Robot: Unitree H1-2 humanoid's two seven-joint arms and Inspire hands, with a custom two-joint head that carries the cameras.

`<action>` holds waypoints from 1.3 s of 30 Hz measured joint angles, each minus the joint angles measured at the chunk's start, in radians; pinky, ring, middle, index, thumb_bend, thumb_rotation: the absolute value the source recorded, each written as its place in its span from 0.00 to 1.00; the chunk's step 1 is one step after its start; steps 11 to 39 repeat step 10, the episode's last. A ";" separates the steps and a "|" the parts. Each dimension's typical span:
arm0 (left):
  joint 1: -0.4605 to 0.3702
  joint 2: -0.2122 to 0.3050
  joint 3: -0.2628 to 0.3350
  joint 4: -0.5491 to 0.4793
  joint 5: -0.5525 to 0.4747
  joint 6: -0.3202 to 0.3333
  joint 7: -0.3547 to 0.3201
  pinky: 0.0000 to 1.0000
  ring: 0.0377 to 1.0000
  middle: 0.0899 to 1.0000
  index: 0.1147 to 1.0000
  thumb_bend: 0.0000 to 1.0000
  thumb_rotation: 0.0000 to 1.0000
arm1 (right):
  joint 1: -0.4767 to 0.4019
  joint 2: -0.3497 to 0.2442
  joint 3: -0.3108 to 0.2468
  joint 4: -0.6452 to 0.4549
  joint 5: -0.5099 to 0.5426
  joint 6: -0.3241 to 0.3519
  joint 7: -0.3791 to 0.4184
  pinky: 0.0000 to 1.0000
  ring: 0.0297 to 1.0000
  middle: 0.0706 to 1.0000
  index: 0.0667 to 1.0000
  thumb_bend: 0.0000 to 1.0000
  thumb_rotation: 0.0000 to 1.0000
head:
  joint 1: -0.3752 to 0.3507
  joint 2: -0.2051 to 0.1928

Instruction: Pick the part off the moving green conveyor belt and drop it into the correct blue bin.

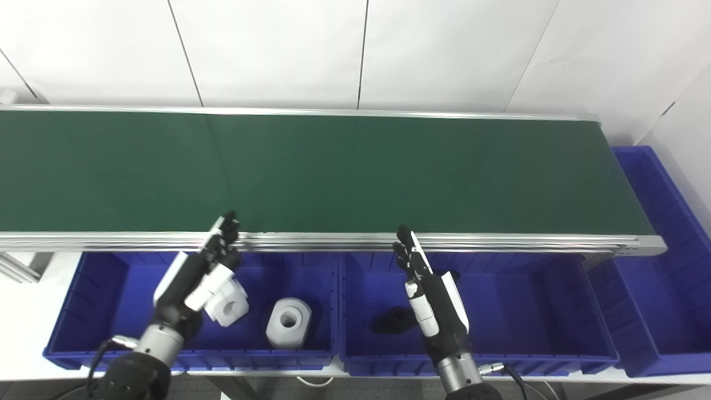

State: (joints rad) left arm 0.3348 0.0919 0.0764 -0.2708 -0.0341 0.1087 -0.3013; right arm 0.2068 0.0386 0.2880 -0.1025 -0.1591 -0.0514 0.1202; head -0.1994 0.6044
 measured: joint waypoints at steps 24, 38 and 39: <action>0.024 -0.044 -0.048 -0.013 0.000 -0.144 0.060 1.00 1.00 1.00 1.00 0.76 0.75 | 0.023 -0.043 -0.019 0.050 0.031 -0.082 -0.003 0.98 0.98 0.99 1.00 0.89 0.99 | 0.093 -0.066; 0.024 -0.044 -0.048 -0.013 0.000 -0.144 0.060 1.00 1.00 1.00 1.00 0.76 0.75 | 0.023 -0.043 -0.019 0.050 0.031 -0.082 -0.003 0.98 0.98 0.99 1.00 0.89 0.99 | 0.093 -0.066; 0.024 -0.044 -0.048 -0.013 0.000 -0.144 0.060 1.00 1.00 1.00 1.00 0.76 0.75 | 0.023 -0.043 -0.019 0.050 0.031 -0.082 -0.003 0.98 0.98 0.99 1.00 0.89 0.99 | 0.093 -0.066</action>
